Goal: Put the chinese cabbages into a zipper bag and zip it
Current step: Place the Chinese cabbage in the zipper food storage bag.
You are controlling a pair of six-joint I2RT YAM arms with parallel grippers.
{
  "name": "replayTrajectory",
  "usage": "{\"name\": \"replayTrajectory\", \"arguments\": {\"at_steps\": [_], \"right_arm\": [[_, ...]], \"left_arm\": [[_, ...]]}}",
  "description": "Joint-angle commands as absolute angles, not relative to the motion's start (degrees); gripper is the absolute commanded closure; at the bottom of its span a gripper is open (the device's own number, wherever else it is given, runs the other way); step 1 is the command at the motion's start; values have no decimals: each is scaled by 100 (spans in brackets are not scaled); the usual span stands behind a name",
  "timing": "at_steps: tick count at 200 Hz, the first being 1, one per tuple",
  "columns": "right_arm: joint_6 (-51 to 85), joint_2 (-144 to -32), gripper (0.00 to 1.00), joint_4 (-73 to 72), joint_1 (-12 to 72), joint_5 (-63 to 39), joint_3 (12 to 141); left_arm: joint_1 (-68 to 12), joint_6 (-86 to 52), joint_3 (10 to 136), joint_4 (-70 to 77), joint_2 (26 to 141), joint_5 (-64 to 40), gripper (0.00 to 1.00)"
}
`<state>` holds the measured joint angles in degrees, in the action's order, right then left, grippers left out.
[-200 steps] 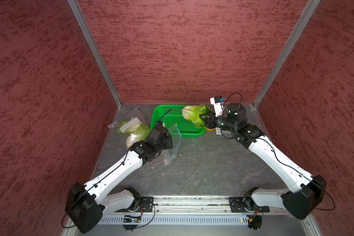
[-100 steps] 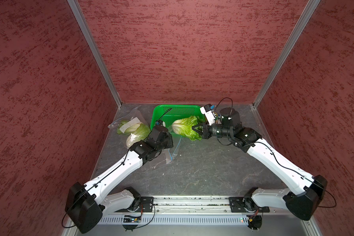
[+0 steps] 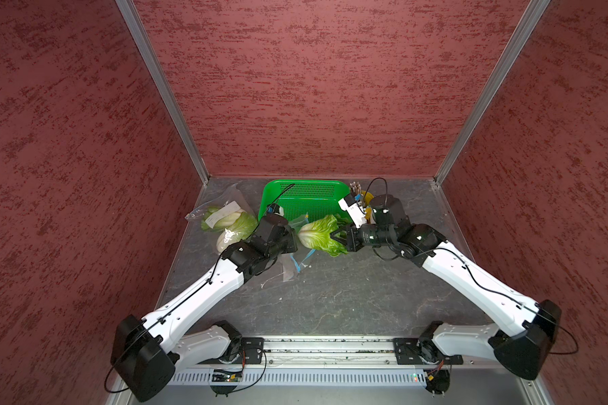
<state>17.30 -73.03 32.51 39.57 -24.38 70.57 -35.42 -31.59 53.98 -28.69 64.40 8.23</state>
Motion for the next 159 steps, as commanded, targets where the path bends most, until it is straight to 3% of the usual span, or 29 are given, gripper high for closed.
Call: {"name": "replayTrajectory", "arguments": {"at_steps": [1,159], "right_arm": [[1391,-7119,100,3633,4087,-2257,7315],[1118,-7576,100,3433,4728,-2218,7666]], "left_arm": [[-3547,-2824,5668,-2789,6204,924,100],[-3989,-2057,5875,-2167,5978,248,100]]}}
